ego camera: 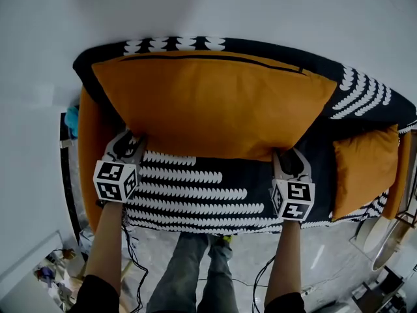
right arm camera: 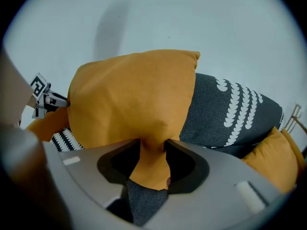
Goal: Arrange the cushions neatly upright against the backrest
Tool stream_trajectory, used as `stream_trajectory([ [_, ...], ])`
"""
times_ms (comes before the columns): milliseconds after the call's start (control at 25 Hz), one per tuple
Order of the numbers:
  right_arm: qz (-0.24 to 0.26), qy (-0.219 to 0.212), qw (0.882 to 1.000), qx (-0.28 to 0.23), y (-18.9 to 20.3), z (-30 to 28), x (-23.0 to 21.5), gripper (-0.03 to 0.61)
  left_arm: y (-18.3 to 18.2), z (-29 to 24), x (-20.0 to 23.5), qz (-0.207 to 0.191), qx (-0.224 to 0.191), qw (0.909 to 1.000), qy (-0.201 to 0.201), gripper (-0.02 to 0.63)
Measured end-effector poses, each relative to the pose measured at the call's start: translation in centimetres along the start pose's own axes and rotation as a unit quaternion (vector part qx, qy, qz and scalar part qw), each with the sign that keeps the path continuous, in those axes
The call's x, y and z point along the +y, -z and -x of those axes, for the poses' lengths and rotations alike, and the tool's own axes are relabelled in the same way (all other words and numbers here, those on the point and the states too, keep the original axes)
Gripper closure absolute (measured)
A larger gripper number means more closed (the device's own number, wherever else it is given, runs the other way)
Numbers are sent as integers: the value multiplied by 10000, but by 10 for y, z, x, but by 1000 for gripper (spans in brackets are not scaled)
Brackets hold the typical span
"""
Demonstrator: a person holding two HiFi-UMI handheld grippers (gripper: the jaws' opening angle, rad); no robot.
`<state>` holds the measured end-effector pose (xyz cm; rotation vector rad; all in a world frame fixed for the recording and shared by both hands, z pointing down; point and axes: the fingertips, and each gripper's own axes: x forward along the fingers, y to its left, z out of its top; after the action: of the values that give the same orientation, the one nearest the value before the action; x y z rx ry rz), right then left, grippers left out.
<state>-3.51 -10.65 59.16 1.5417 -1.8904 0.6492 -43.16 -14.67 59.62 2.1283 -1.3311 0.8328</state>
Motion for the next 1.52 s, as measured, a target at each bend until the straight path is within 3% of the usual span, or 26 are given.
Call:
stream_trajectory([
  [400, -216, -116, 9986, -469, -19, 45, 17, 389, -4, 44, -18, 181, -240, 9995, -136, 454],
  [680, -212, -122, 9971, -717, -41, 85, 35, 446, -25, 89, -35, 253, -561, 9979, -182, 501],
  [880, 9, -76, 9960, -889, -63, 118, 43, 530, -42, 122, -53, 240, -821, 9961, -229, 567],
  [1040, -17, -91, 9946, -1035, -69, 149, 52, 549, -50, 150, -71, 129, -988, 9947, -263, 614],
  [1520, -101, -139, 9886, -1494, -86, 238, 54, 566, -85, 223, -126, -73, -1438, 9893, -214, 614],
])
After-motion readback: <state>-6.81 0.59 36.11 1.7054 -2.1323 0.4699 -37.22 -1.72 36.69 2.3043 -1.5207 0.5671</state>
